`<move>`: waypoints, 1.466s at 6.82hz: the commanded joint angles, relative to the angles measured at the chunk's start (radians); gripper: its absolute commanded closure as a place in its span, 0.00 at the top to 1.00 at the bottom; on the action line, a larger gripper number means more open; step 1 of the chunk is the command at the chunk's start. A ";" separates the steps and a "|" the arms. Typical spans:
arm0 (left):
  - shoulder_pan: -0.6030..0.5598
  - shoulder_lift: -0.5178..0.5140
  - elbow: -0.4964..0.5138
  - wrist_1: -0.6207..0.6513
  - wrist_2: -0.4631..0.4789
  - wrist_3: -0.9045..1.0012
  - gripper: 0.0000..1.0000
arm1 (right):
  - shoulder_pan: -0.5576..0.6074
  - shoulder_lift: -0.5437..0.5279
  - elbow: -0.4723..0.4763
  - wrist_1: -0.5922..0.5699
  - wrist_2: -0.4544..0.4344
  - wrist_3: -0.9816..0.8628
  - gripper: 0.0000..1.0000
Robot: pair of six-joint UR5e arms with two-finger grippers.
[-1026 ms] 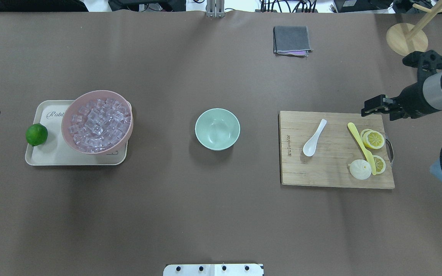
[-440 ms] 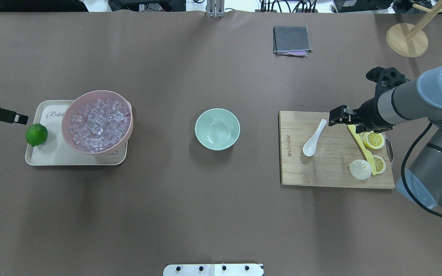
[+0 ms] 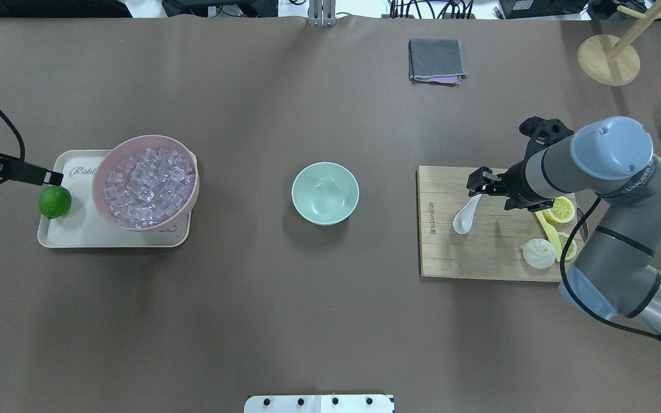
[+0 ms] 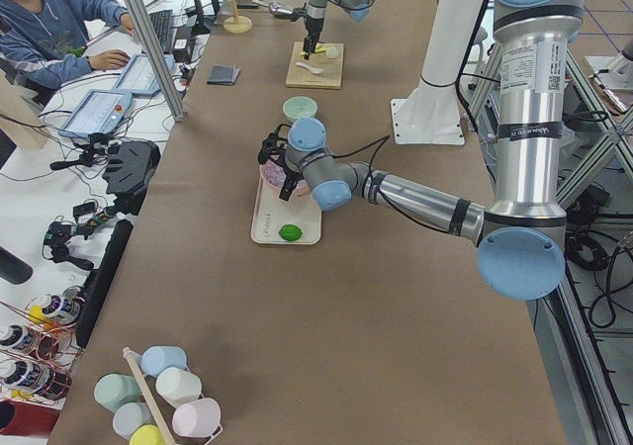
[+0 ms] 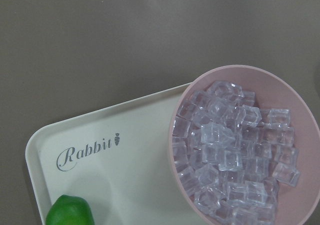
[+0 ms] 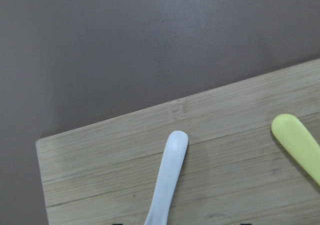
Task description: Put spoon and ice into bowl
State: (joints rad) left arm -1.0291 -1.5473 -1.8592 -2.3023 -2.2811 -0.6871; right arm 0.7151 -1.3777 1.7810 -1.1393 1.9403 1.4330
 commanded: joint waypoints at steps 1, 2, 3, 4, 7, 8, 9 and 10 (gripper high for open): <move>0.027 -0.042 -0.003 0.001 0.003 0.000 0.97 | -0.019 0.045 -0.058 0.003 -0.021 0.020 0.76; 0.047 -0.045 -0.005 0.001 0.008 -0.002 0.97 | -0.019 0.054 -0.070 -0.002 -0.021 0.020 0.71; 0.063 -0.045 -0.012 0.001 0.035 -0.003 0.97 | -0.022 0.052 -0.074 -0.002 -0.021 0.018 0.65; 0.085 -0.062 -0.012 0.003 0.061 -0.005 0.97 | -0.022 0.051 -0.080 -0.002 -0.021 0.018 0.56; 0.110 -0.132 -0.038 0.130 0.084 -0.006 0.97 | -0.019 0.043 -0.069 0.001 -0.021 0.020 0.06; 0.112 -0.132 -0.038 0.132 0.086 -0.006 0.97 | -0.020 0.045 -0.071 0.001 -0.020 0.020 0.00; 0.138 -0.132 -0.038 0.133 0.118 -0.006 0.97 | -0.020 0.048 -0.072 0.003 -0.015 0.020 0.00; 0.165 -0.132 -0.044 0.133 0.147 -0.008 0.97 | -0.022 0.054 -0.068 0.000 -0.014 0.021 0.00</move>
State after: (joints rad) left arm -0.8934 -1.6788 -1.8985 -2.1717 -2.1662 -0.6938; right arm 0.6947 -1.3296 1.7104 -1.1379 1.9238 1.4530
